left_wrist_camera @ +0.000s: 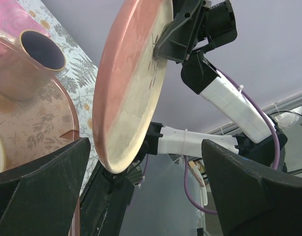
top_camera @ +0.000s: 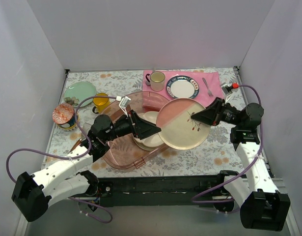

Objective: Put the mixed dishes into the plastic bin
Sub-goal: Pick up the plate at the center of the board.

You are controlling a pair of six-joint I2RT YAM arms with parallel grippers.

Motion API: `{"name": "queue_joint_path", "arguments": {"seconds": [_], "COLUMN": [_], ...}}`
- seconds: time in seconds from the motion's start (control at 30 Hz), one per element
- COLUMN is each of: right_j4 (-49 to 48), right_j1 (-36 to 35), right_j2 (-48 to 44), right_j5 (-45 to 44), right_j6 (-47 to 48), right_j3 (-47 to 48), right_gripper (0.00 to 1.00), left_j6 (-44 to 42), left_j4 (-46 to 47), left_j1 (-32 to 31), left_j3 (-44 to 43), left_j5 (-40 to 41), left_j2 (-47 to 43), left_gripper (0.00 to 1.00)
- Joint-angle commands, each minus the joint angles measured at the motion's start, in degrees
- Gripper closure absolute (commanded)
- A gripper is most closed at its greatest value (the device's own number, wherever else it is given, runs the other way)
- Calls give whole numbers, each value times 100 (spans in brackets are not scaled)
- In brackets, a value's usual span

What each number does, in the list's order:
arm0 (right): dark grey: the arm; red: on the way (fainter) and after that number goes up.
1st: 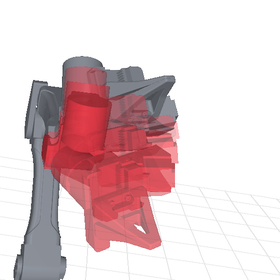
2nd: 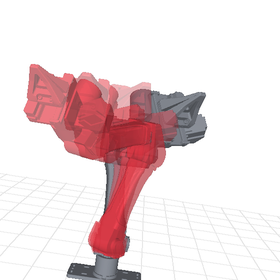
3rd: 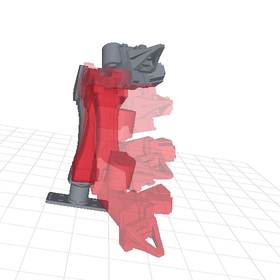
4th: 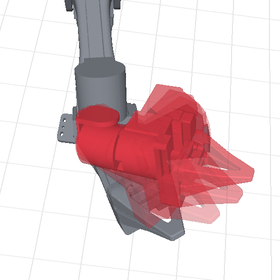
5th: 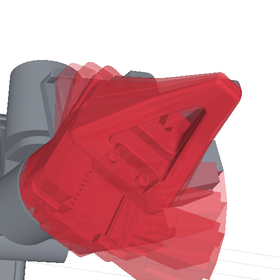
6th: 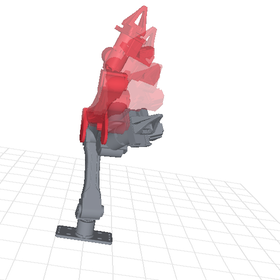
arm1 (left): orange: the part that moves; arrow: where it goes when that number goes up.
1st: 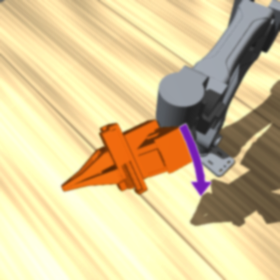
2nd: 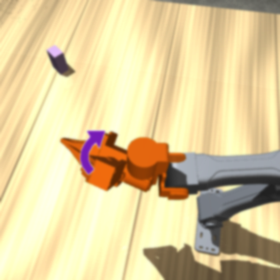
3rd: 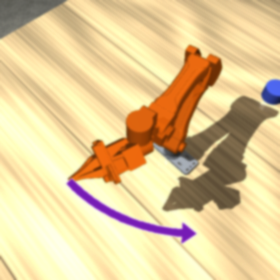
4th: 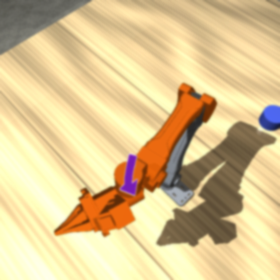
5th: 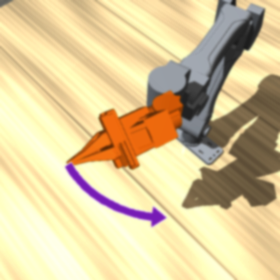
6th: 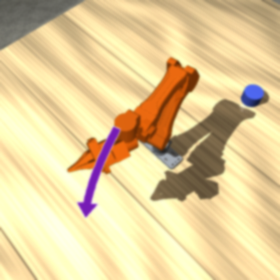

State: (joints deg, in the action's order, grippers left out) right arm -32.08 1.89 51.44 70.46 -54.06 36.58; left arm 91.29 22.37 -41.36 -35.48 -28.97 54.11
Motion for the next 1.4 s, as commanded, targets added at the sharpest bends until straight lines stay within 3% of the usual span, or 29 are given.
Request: {"name": "queue_joint_path", "arguments": {"seconds": [0.0, 0.23, 0.37, 0.57, 0.77, 0.8, 0.87, 0.9, 0.97, 1.0, 1.07, 1.1, 1.23, 1.37], "right_j4": [-352, -352, -352, -343, 78, 105, 175, 219, 403, 456, 649, 754, 1203, 1529], "right_j1": [39, 48, 75, 92, 110, 118, 136, 136, 145, 145, 154, 162, 206, 285], "right_j2": [-204, -257, -275, -275, -336, -328, -328, -328, -328, -328, -328, -336, -337, -275], "right_j5": [-164, -190, -190, -199, -331, -339, -340, -331, -322, -305, -296, -304, -304, -287], "right_j6": [-184, -175, -175, -175, 141, 168, 290, 343, 536, 598, 756, 957, 1511, 1934], "right_j3": [16, -89, -98, -107, -72, -63, 24, 68, 217, 262, 341, 411, 596, 745], "right_gripper": [99, 99, 99, 99, 99, 87, 76, 61, 50, 39, 30, 19, 6, 2], "left_j6": [-269, -410, -375, -138, 135, 161, 301, 363, 529, 557, 583, 583, 557, 487], "left_j4": [162, 382, 697, 1207, 1359, 1323, 1235, 1217, 1165, 1138, 981, 928, 664, 226], "left_j1": [-179, -442, -504, -504, -513, -513, -496, -487, -443, -425, -373, -355, -197, -56], "left_j3": [51, -143, -275, -196, 15, 33, 138, 164, 243, 261, 261, 235, 191, 138], "left_j5": [462, 594, 375, 138, 321, 531, 734, 900, 1042, 1147, 1253, 1323, 1464, 1613], "left_j2": [100, 653, 952, 1058, 682, 611, 365, 303, 153, 14, -110, -241, -558, -875], "left_gripper": [5, 16, 35, 97, 100, 100, 100, 100, 100, 100, 100, 100, 100, 100]}}
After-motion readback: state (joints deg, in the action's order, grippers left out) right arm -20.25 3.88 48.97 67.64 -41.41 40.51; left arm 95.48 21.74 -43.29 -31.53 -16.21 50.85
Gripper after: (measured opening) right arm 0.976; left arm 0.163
